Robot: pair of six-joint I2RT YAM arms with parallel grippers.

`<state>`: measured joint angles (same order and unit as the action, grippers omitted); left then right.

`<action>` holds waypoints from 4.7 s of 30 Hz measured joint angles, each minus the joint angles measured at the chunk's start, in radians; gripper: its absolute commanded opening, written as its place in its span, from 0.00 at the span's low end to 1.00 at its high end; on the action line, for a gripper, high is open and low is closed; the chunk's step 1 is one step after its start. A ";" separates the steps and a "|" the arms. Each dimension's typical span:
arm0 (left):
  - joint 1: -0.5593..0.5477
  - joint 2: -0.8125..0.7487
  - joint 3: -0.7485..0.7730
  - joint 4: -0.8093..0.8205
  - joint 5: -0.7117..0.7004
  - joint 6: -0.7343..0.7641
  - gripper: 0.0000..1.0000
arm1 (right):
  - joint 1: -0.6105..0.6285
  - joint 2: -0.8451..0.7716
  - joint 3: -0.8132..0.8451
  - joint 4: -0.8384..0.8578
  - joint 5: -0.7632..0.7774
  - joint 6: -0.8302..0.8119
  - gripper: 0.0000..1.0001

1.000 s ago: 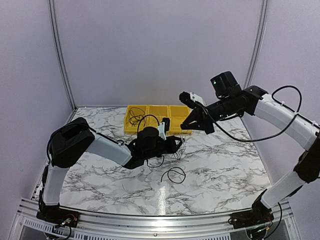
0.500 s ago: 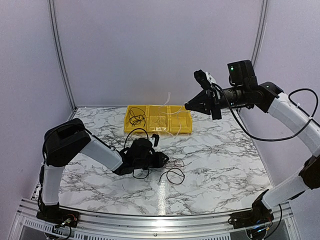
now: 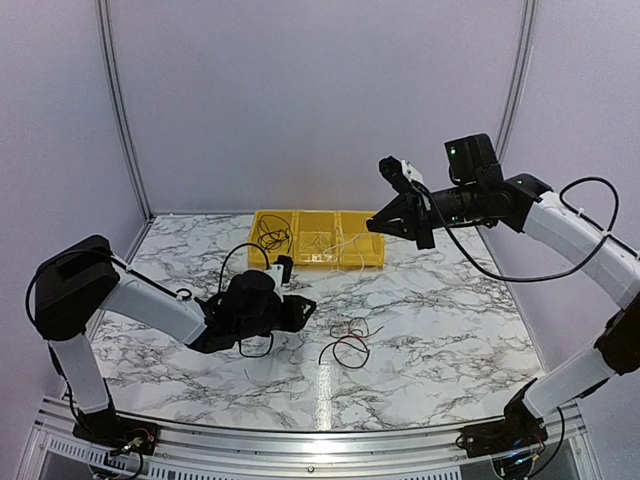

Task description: Untangle the cables

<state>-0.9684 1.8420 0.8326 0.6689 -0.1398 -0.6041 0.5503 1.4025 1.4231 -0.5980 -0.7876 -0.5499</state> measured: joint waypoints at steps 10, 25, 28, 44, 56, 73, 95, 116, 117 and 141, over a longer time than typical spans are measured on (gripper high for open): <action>-0.017 -0.155 -0.175 -0.001 -0.158 0.096 0.33 | -0.006 0.123 0.006 0.020 0.073 0.000 0.00; -0.214 -0.224 -0.230 0.023 -0.681 0.171 0.33 | -0.011 0.483 0.308 0.048 0.383 0.031 0.00; -0.259 -0.188 -0.221 0.024 -0.788 0.170 0.30 | -0.011 0.555 0.379 0.065 0.446 0.041 0.00; -0.330 -0.079 -0.175 0.038 -1.078 0.016 0.25 | -0.011 0.901 0.671 0.193 0.639 0.046 0.00; -0.358 -0.042 -0.117 0.041 -1.104 0.085 0.26 | -0.011 1.061 0.760 0.197 0.675 0.050 0.14; -0.358 -0.042 -0.117 0.042 -1.110 0.096 0.35 | 0.037 0.948 0.674 0.163 0.673 0.091 0.47; -0.261 -0.067 -0.127 0.089 -0.691 0.208 0.64 | 0.057 0.395 -0.071 0.092 0.227 -0.001 0.38; -0.106 -0.055 -0.164 0.120 -0.403 0.153 0.83 | 0.129 0.575 -0.018 0.034 0.251 0.008 0.36; -0.106 -0.055 -0.164 0.122 -0.404 0.149 0.84 | 0.130 0.582 -0.011 0.034 0.255 0.010 0.34; -0.098 -0.055 -0.180 0.136 -0.430 0.098 0.80 | 0.162 0.626 0.041 -0.003 0.315 0.031 0.34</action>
<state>-1.0664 1.7874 0.6529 0.8047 -0.5694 -0.5060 0.7120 2.0285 1.4639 -0.6010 -0.4721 -0.5194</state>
